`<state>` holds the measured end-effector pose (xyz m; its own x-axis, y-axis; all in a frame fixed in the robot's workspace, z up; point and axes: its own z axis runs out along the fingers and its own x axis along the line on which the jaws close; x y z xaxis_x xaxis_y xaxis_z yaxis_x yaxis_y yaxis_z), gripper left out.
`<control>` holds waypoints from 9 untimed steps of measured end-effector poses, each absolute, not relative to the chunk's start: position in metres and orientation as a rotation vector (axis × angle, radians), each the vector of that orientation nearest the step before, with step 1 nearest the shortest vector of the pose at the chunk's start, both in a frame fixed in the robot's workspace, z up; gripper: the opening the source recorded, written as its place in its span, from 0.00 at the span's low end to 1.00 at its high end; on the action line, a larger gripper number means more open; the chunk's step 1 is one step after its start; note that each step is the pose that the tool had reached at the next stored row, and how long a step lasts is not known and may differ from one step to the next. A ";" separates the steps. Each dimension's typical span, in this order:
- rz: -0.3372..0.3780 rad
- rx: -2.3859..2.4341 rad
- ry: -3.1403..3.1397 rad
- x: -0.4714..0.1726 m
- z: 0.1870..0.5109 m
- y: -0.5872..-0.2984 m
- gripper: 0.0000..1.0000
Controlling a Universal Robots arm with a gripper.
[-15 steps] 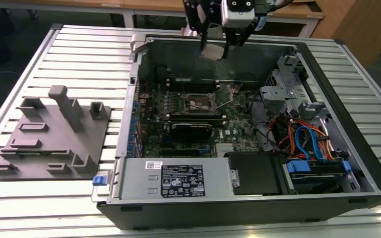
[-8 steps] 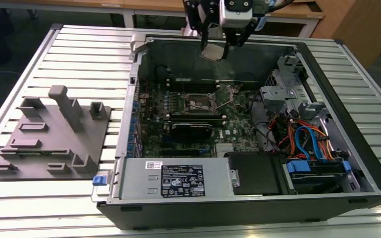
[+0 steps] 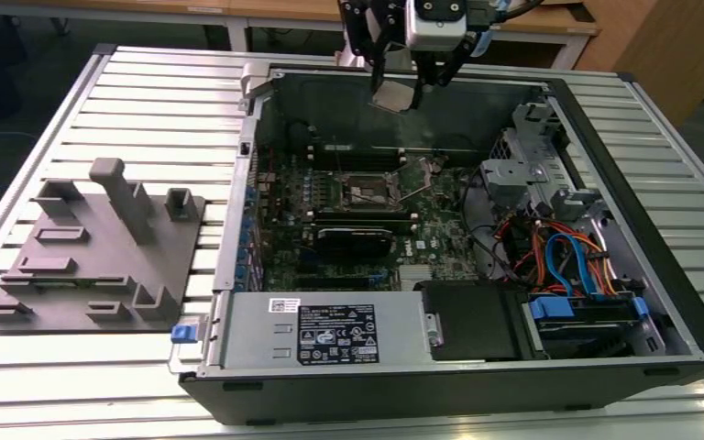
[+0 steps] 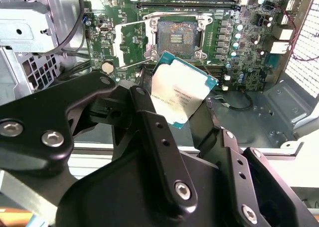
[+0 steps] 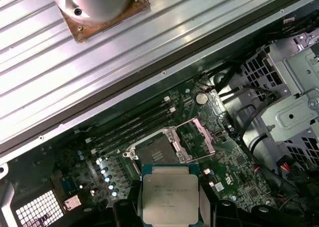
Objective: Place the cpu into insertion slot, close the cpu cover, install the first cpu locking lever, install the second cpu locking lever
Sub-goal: 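Place the cpu into insertion slot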
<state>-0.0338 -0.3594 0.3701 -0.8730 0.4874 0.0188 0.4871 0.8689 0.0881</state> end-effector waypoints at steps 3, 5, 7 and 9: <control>0.141 0.795 3.032 -0.034 0.370 -0.359 0.54; 0.141 0.809 3.028 -0.034 0.370 -0.359 0.54; 0.141 0.828 3.022 -0.034 0.370 -0.359 0.54; 0.141 0.859 3.012 -0.034 0.370 -0.359 0.54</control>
